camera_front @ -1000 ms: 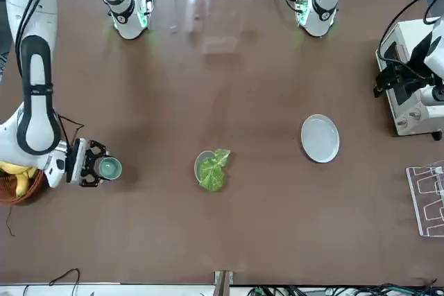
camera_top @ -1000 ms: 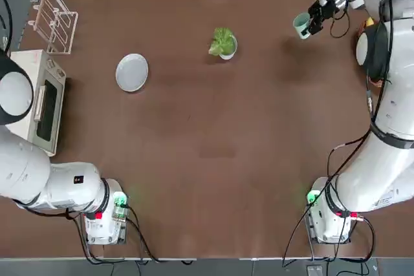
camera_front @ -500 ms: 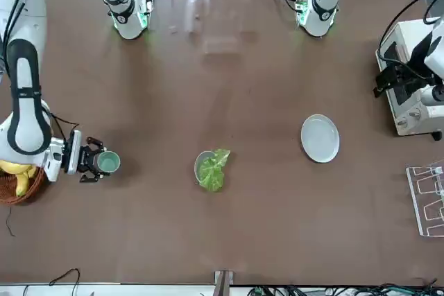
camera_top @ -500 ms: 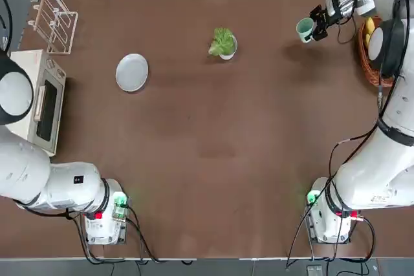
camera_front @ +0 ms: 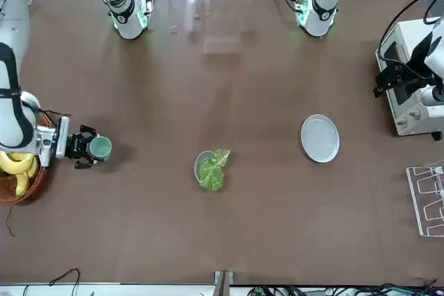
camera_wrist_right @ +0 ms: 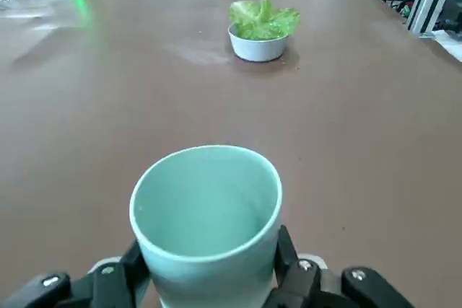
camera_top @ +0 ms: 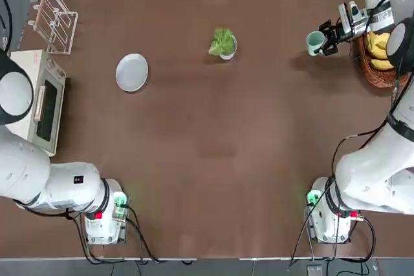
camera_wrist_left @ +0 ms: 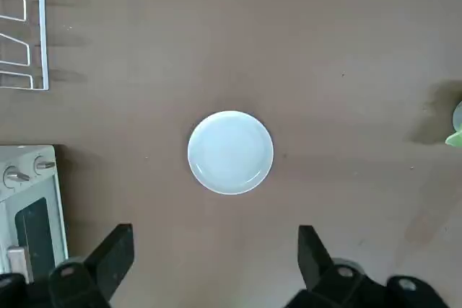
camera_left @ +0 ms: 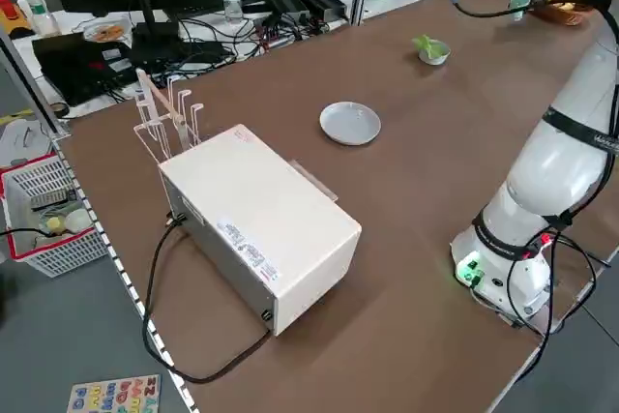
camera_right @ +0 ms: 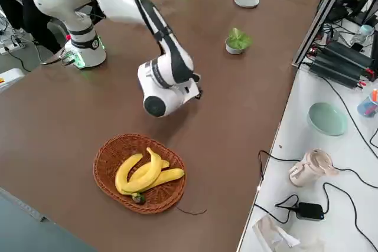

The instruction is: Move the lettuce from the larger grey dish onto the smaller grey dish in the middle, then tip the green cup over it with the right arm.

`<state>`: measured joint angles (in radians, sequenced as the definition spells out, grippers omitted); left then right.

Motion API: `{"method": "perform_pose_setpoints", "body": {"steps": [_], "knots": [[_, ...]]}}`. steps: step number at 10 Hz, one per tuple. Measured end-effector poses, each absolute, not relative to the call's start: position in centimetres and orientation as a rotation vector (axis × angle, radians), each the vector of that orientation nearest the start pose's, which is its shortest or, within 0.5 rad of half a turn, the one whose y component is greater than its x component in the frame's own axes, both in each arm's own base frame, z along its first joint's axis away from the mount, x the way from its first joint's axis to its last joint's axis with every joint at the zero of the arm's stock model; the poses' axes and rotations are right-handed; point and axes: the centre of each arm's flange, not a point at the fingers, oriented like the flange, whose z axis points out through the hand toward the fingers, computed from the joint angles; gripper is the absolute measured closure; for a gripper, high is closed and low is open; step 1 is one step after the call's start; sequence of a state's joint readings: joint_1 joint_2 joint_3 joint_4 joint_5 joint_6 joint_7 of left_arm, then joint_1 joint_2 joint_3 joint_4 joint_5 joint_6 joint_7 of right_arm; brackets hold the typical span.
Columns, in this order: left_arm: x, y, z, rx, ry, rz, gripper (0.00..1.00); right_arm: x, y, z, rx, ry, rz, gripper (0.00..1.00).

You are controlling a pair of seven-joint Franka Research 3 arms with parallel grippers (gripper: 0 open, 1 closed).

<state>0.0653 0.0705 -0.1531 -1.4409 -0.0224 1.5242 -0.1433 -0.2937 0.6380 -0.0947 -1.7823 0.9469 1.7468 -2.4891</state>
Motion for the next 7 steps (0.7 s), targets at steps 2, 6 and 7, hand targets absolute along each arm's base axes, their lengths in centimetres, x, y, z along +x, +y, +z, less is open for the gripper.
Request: {"method": "perform_pose_setpoints", "body": {"steps": [2,6,7], "knots": [[57.0,-4.9,64.2,-3.175,-0.087,-0.016,0.0,57.4,-16.0,16.0,-1.601,-1.628,-0.851,0.31],[57.0,-4.9,64.2,-3.175,-0.087,-0.016,0.0,56.3,-16.9,12.9,-1.626,-1.574,-0.84,0.31],[57.0,-4.9,64.2,-3.175,-0.087,-0.016,0.0,56.2,-17.0,12.8,-1.626,-1.567,-0.843,0.31]]}}
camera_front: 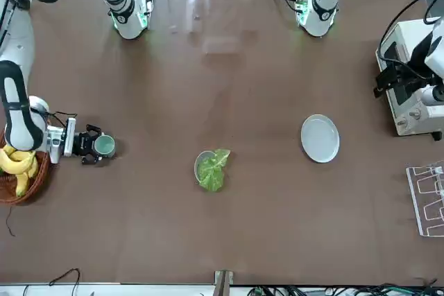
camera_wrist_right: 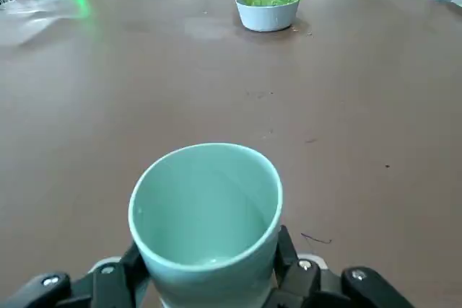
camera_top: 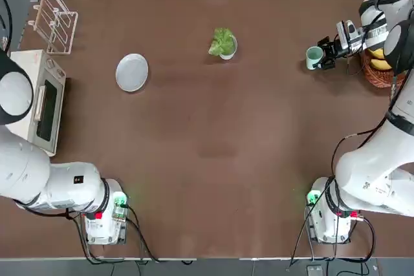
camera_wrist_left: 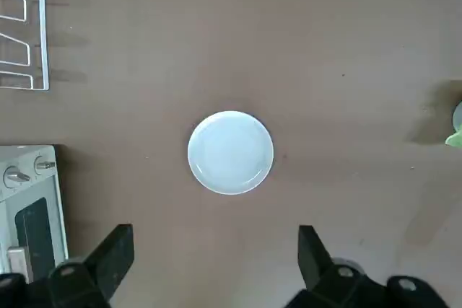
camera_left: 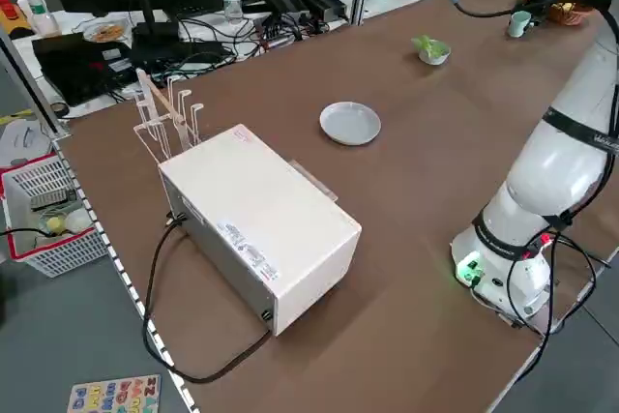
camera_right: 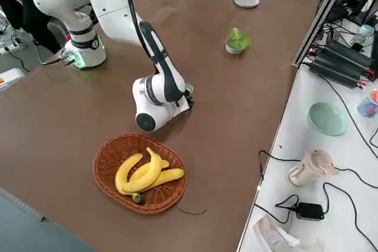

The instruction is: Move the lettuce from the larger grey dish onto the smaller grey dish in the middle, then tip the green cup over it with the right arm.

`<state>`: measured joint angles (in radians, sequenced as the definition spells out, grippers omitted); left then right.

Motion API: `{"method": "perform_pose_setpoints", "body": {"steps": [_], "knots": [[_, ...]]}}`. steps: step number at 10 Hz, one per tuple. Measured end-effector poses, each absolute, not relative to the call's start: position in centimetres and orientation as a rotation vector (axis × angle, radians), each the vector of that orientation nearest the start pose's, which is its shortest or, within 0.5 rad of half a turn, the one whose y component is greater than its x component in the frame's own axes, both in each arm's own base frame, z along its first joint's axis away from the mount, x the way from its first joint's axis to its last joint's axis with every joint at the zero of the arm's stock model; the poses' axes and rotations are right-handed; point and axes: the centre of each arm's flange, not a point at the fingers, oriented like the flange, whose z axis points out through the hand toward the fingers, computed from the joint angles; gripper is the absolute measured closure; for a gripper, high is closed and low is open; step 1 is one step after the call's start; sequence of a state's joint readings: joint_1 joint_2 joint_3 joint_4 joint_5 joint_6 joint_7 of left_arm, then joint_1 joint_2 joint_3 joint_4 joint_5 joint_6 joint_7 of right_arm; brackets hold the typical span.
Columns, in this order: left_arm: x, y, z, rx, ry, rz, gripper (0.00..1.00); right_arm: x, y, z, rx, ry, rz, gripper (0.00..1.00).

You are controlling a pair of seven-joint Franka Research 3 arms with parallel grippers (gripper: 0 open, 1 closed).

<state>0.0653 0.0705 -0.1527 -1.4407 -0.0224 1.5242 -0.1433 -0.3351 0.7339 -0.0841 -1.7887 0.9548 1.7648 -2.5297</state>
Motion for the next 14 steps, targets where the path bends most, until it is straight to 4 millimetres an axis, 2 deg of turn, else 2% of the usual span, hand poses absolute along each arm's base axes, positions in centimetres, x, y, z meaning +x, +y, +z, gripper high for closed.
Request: {"method": "perform_pose_setpoints", "body": {"steps": [3,5,6,11,13,14], "knots": [[57.0,-4.9,64.2,-3.175,-0.089,-0.016,0.0,56.1,-17.2,12.7,-1.627,-1.561,-0.845,0.28],[57.0,-4.8,64.2,-3.175,-0.09,-0.016,0.0,56.0,-17.5,12.6,-1.638,-1.559,-0.846,0.02],[57.0,-4.8,64.2,-3.175,-0.09,-0.016,0.0,55.9,-17.7,12.6,-1.642,-1.556,-0.848,0.0],[57.0,-4.8,64.2,-3.175,-0.091,-0.016,0.0,55.6,-19.4,12.7,-1.673,-1.55,-0.855,0.0],[57.0,-4.7,64.2,-3.175,-0.092,-0.016,0.0,56.3,-21.2,14.1,-1.711,-1.578,-0.842,0.0],[57.0,-4.7,64.2,-3.175,-0.092,-0.016,0.0,57.1,-22.1,15.6,-1.734,-1.601,-0.825,0.0]]}}
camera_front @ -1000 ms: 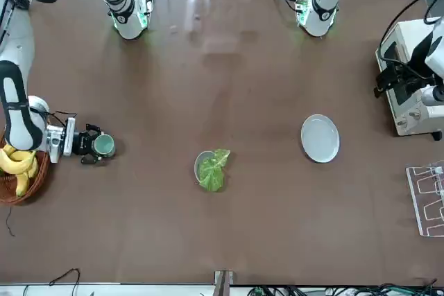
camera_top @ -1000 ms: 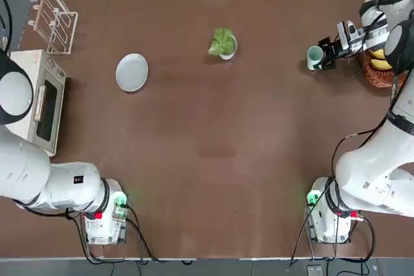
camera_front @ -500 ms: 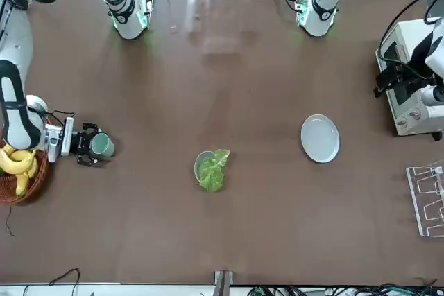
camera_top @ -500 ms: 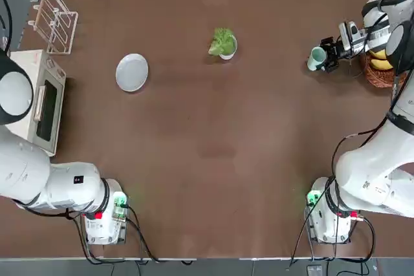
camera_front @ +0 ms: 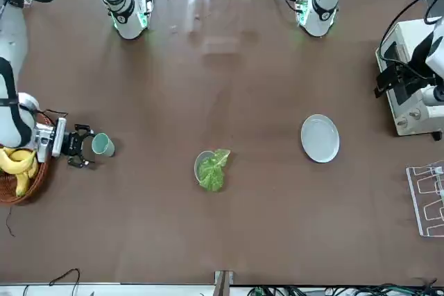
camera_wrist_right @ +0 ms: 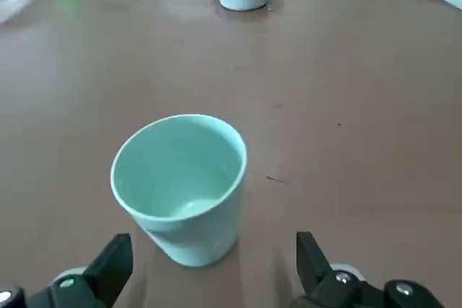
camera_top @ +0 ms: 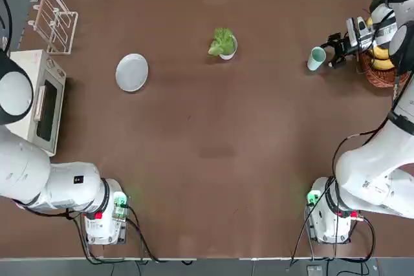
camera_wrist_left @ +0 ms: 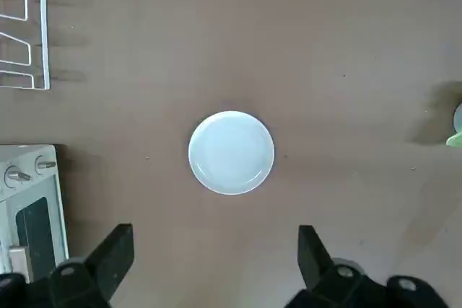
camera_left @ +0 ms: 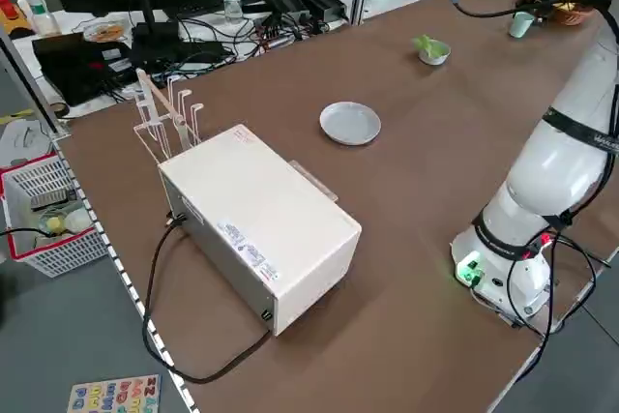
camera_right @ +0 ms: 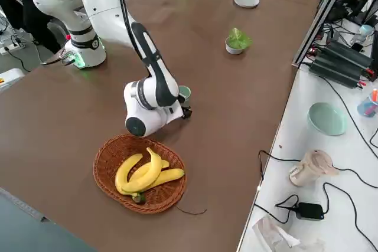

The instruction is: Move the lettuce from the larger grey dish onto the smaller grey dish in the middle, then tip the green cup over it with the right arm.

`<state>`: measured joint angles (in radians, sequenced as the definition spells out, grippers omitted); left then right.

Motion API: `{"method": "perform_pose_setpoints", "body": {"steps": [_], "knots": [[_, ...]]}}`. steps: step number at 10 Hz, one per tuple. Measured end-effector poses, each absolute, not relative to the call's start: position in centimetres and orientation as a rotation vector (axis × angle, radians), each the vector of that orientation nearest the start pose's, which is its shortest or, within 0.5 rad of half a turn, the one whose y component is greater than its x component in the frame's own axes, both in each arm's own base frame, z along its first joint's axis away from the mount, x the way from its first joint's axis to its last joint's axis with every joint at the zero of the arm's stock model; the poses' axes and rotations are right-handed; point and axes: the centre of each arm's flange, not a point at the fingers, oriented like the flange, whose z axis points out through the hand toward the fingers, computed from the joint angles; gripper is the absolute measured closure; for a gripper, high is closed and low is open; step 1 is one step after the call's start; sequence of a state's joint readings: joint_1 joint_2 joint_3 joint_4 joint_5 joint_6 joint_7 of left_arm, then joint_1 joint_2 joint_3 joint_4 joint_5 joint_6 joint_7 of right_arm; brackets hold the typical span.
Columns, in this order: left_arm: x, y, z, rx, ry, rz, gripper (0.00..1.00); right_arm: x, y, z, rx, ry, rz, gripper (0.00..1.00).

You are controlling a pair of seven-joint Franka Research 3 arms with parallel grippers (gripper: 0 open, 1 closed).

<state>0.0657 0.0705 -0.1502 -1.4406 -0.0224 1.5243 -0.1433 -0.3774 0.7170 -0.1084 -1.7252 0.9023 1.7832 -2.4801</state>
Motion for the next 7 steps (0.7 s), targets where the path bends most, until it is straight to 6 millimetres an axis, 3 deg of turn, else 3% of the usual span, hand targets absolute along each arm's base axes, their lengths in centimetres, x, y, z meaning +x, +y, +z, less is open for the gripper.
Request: {"method": "perform_pose_setpoints", "body": {"steps": [2,4,5,7], "knots": [[57.0,-4.7,64.2,-3.175,-0.092,-0.017,0.0,59.8,-23.6,20.5,-1.807,-1.659,-0.767,0.0],[57.0,-4.7,64.3,-3.175,-0.092,-0.018,0.0,62.8,-23.6,25.7,-1.946,-1.648,-0.716,0.0],[57.0,-4.6,64.3,-3.175,-0.096,-0.019,0.0,64.1,-22.6,27.5,-2.042,-1.62,-0.67,0.0],[57.1,-3.8,64.3,-3.174,-0.117,-0.021,0.0,66.9,-18.5,30.3,-2.241,-1.485,-0.568,0.0]]}}
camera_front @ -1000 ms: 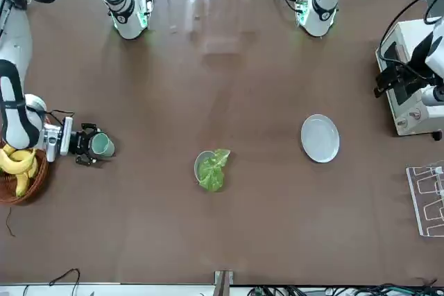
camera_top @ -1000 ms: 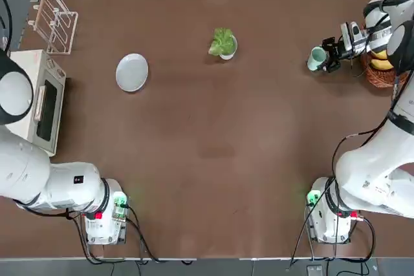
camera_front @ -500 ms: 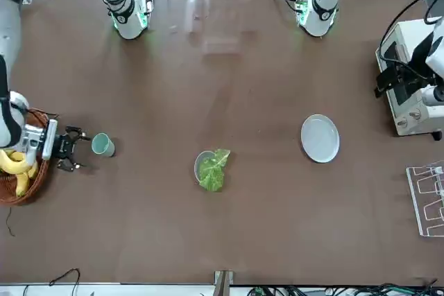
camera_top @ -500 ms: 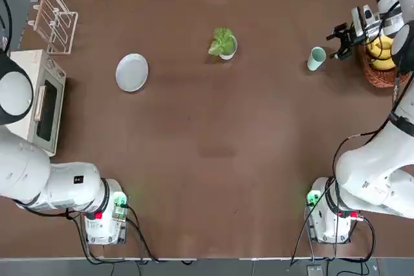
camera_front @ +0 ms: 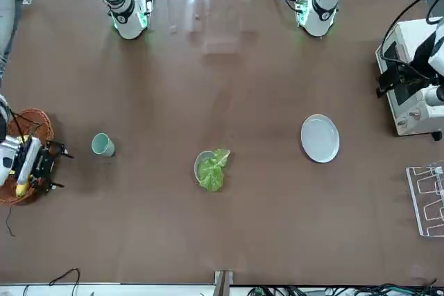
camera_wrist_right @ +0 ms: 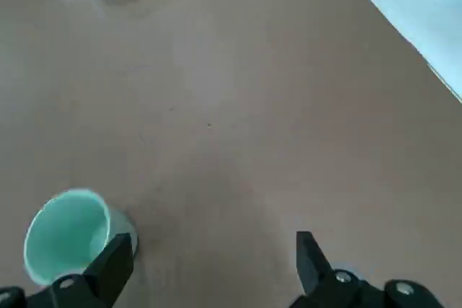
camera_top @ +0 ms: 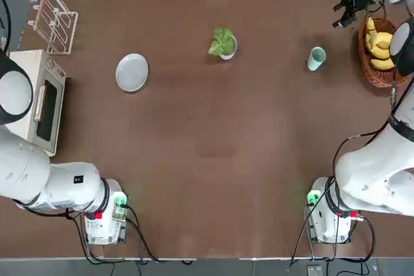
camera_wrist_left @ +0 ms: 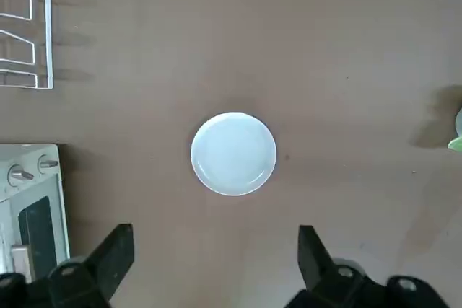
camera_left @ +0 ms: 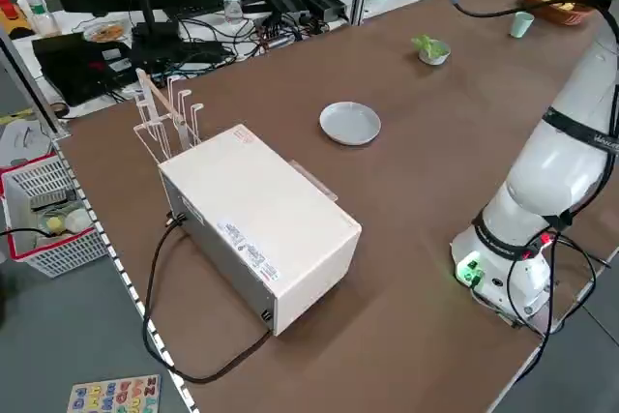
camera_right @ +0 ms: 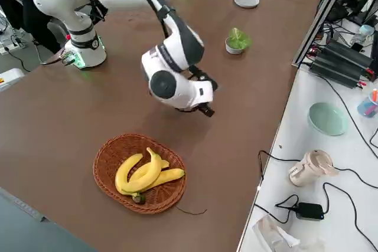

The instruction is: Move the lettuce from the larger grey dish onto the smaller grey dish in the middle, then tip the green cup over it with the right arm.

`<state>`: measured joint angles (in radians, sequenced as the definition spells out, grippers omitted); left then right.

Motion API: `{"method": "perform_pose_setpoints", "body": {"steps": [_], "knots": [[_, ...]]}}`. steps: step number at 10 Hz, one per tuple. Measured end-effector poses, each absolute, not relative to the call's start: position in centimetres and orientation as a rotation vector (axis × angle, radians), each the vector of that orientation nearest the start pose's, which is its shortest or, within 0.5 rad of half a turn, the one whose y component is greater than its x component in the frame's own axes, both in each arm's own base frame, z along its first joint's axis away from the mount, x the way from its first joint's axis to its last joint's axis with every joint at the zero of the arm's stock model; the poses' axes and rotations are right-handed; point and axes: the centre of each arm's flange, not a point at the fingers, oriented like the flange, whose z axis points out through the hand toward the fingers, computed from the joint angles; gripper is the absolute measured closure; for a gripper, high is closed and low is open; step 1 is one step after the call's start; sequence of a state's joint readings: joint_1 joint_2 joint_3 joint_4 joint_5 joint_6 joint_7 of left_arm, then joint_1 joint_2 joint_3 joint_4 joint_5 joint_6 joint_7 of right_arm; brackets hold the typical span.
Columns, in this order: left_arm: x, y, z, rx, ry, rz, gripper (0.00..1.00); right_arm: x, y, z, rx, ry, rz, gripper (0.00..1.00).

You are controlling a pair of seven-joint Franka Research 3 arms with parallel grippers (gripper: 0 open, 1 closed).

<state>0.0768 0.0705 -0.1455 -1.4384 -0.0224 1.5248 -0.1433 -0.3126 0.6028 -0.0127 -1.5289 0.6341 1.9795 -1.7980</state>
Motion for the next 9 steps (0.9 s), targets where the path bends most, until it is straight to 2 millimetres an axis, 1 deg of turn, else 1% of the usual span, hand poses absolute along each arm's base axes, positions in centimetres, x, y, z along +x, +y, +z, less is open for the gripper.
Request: {"method": "perform_pose_setpoints", "body": {"steps": [2,3,5,6,7,9], "knots": [[57.1,-3.5,64.3,-3.173,-0.125,-0.021,0.0,69.1,-14.1,34.6,-2.45,-1.26,-0.497,0.0],[57.1,-3.6,64.4,-3.173,-0.124,-0.021,0.0,69.8,-12.0,36.7,-2.551,-1.102,-0.461,0.0],[57.1,-3.6,64.4,-3.173,-0.125,-0.022,0.0,70.9,-8.0,40.3,-2.711,-0.749,-0.375,0.0],[57.1,-3.6,64.4,-3.173,-0.125,-0.022,0.0,71.2,-6.5,41.8,-2.77,-0.561,-0.306,0.0],[57.1,-3.6,64.4,-3.173,-0.125,-0.022,0.0,71.2,-5.5,43.5,-2.815,-0.376,-0.223,0.0],[57.1,-3.5,64.4,-3.173,-0.127,-0.023,0.0,70.8,-4.3,47.7,-2.858,-0.079,-0.1,0.0]]}}
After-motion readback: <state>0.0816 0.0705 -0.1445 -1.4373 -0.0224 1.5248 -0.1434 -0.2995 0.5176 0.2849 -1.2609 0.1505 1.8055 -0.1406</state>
